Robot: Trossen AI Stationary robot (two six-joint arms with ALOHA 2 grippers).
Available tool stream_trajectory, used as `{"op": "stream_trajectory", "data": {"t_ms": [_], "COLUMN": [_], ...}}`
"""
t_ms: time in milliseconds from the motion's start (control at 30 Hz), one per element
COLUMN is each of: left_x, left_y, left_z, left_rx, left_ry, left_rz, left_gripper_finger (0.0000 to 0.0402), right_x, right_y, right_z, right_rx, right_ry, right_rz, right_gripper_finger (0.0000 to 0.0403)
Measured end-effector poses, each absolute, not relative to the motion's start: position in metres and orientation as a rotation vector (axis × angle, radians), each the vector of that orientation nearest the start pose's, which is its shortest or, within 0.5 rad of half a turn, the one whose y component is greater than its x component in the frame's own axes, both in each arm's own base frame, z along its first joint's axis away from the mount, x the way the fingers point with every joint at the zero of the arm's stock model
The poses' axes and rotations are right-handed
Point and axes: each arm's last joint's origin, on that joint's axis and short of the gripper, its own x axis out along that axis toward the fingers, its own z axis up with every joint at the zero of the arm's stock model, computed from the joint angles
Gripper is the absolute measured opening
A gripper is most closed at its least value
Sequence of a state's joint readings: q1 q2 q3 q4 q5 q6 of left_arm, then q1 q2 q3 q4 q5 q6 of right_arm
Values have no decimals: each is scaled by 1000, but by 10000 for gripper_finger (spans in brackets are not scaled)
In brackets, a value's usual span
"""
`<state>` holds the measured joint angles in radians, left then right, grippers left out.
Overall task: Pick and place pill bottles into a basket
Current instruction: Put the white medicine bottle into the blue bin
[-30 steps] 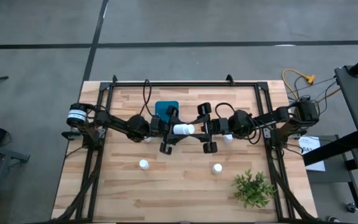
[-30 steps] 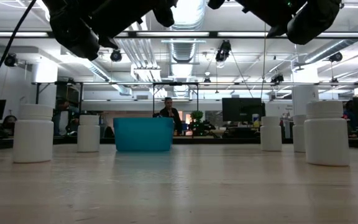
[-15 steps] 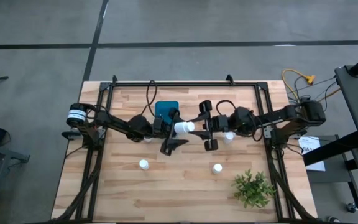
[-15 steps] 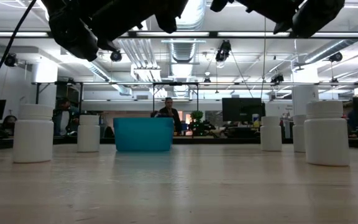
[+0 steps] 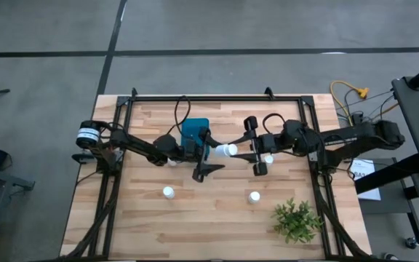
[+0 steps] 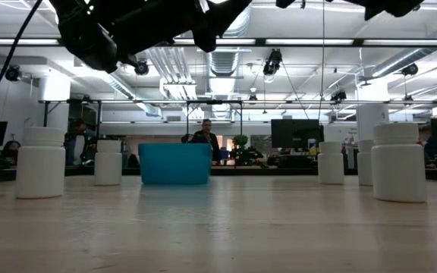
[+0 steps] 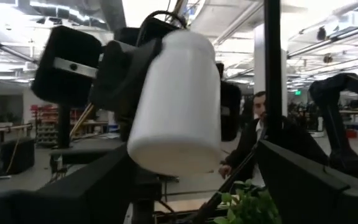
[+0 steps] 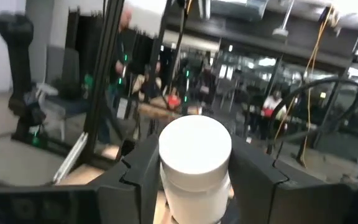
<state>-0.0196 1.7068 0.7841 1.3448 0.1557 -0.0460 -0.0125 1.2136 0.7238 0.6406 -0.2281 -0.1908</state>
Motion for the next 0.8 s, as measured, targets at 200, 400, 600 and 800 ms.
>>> {"op": "stream_trajectory", "data": {"t_ms": [200, 400, 600, 800], "left_x": [332, 325, 326, 332], "left_y": [-10, -12, -8, -4], "left_z": [260, 273, 272, 269], "left_rx": [-53, -117, -183, -213], "left_ry": [-451, -435, -361, -277], "left_rz": [-158, -172, 9, 203], "left_gripper_finger": [305, 305, 304, 303], "right_x": [266, 266, 268, 272], "right_y": [1, -7, -8, 1], "right_z": [292, 284, 280, 277], "right_rx": [-251, -384, -524, -634], "right_ry": [-29, 101, 176, 226], "right_rz": [117, -148, -336, -465], "right_gripper_finger": [145, 145, 145, 145]}}
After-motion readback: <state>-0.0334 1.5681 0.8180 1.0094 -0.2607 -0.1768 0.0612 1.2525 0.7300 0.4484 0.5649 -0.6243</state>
